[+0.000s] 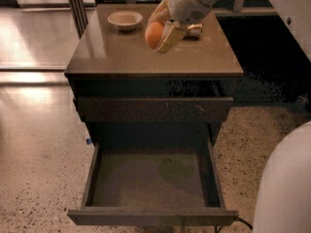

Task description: Place orange into middle drawer

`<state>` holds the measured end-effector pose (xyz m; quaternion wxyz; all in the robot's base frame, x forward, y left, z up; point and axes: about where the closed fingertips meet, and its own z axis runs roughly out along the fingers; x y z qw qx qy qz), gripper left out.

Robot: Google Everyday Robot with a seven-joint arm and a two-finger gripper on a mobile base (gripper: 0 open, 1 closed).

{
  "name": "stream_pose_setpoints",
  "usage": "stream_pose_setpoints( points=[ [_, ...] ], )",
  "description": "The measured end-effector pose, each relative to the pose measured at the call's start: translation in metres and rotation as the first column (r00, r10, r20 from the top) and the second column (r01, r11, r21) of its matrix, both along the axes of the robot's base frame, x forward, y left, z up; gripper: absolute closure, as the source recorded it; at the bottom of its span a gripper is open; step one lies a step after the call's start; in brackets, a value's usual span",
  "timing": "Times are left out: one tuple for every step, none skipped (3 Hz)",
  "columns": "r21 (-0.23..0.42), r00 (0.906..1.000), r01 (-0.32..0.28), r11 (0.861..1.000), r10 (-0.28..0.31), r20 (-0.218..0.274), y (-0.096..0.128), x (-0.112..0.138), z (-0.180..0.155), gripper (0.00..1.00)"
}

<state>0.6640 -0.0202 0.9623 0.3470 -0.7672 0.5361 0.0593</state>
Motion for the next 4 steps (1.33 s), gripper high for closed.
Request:
stream_pose_setpoints(
  points=[
    [0.131, 0.9998, -0.003, 0.991, 0.005, -0.021, -0.005, -0.012, -0.004, 1.0],
    [0.195, 0.999, -0.008, 0.981, 0.017, -0.04, -0.006, -0.043, -0.004, 1.0],
    [0.181, 0.9965, -0.013, 0.983, 0.028, -0.078, -0.01, -0.073, -0.023, 1.0],
    [0.138, 0.9907, 0.011, 0.99, 0.008, -0.136, -0.019, -0.093, -0.054, 1.0]
  ],
)
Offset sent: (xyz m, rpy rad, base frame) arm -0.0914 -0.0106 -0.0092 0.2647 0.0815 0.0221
